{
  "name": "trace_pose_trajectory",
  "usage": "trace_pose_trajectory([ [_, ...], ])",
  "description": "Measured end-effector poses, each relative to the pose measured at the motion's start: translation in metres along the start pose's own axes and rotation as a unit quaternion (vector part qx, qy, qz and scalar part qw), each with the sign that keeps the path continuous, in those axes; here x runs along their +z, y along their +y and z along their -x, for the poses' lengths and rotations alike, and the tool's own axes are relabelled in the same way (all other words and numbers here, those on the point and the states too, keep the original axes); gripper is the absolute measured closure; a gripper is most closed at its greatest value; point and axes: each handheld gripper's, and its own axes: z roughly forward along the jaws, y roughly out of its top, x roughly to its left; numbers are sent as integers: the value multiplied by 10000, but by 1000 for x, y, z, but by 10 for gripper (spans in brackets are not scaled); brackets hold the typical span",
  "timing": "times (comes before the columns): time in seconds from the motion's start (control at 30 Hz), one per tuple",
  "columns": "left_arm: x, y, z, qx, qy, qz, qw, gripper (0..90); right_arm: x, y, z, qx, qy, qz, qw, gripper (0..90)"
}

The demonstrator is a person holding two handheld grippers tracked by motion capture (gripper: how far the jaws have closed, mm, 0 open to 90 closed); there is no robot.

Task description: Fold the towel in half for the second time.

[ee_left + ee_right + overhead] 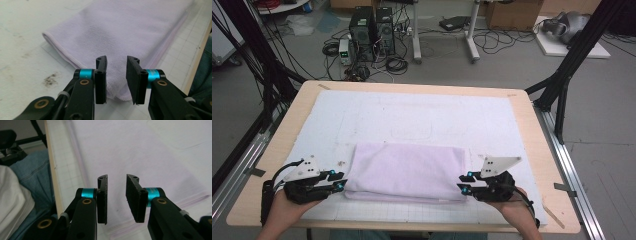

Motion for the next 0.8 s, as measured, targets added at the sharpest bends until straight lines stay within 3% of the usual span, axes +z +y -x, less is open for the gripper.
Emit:
trace_pose_trajectory([
  [0.1, 15, -5, 3, 112, -94, -219, 9997, 714, 18, -15, -2, 85, 137, -188, 9997, 674],
  [0.2, 29, -11, 5, 254, -113, -480, 9985, 714, 33, -25, -4, 48, 62, -436, 9990, 678],
  [0.3, 32, -15, 5, 319, -98, -533, 9980, 812, 39, -31, -4, 26, 76, -490, 9988, 783],
  [0.37, 30, -13, 5, 266, -123, -454, 9985, 861, 36, -31, -1, 89, 132, -439, 9989, 855],
  [0.63, 8, -2, 10, 280, -161, -173, 9993, 873, 10, -17, -1, -31, 49, -165, 9998, 870],
  [0.73, 10, -8, 14, 277, -201, -267, 9991, 873, 4, -18, -3, -31, 67, -148, 9999, 870],
  [0.8, 16, -16, 13, 189, -289, -420, 9985, 864, 7, -24, -3, 6, 209, -238, 9995, 866],
])
